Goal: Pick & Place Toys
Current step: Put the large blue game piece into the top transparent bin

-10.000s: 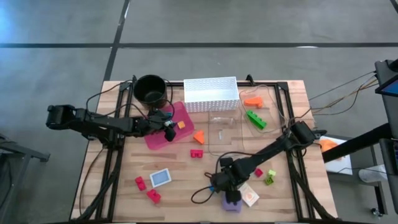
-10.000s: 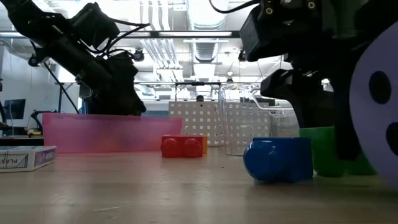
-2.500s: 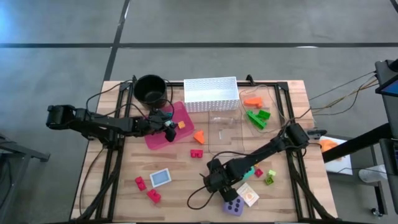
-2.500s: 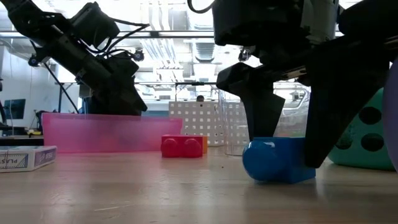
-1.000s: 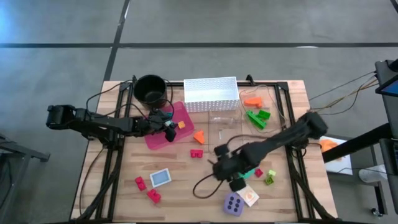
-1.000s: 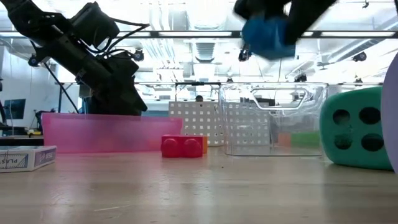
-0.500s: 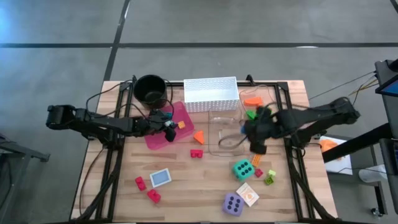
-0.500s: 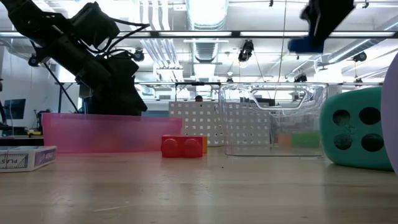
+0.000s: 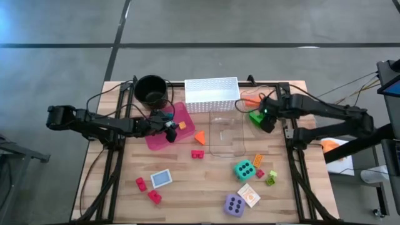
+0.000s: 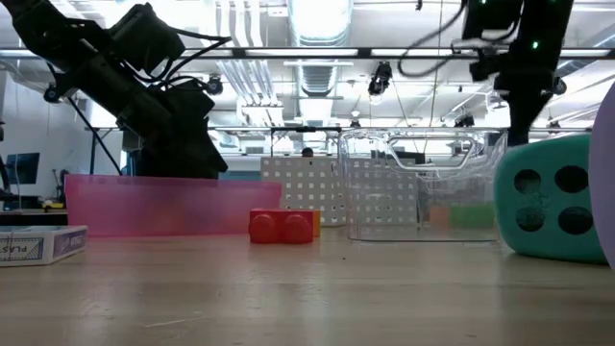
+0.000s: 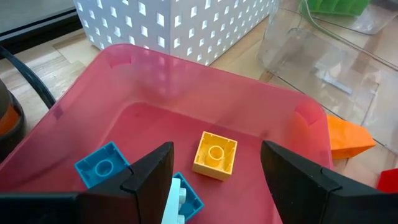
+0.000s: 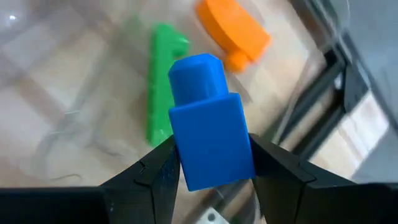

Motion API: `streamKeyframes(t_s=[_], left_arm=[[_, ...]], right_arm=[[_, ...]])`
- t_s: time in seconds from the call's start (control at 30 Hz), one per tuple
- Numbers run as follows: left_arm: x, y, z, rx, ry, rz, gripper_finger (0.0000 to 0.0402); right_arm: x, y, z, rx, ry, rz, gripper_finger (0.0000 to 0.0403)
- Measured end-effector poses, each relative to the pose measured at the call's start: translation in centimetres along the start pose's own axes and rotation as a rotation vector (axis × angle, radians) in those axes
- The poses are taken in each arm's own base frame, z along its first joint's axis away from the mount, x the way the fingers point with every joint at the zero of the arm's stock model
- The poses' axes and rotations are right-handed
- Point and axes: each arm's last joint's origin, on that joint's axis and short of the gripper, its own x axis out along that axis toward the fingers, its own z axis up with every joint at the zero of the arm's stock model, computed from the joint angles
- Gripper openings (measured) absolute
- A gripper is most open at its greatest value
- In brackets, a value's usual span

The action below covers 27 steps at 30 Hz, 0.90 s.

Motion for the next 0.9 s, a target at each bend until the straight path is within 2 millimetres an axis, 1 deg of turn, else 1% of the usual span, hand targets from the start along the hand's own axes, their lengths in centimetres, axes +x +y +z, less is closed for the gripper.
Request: streamKeyframes(t_s=[0.17, 0.33, 0.53, 0.67, 0.9], left_arm=[[0.0, 0.0, 0.0, 0.0, 0.0, 0.0, 0.0246], [0.0, 0.0, 0.0, 0.0, 0.0, 0.0, 0.0246], [0.0, 0.0, 0.0, 0.0, 0.0, 0.0, 0.0246], [0.0, 0.0, 0.0, 0.0, 0.0, 0.0, 0.0246], [0.0, 0.0, 0.0, 0.0, 0.002, -0.003, 0.0246]], right_arm=[[2.1, -1.2, -0.3, 0.12, 0.124, 0.065, 0.0177], [4.0, -1.6, -1.1, 0.14, 0.198, 0.062, 0.0177], [5.3, -1.4, -1.6, 0.091, 0.266, 0.068, 0.0177], [5.9, -1.1, -1.3, 0.074, 0.289, 0.063, 0.0177], [7.9, -0.2, -0.9, 0.014, 0.324, 0.12, 0.0177]])
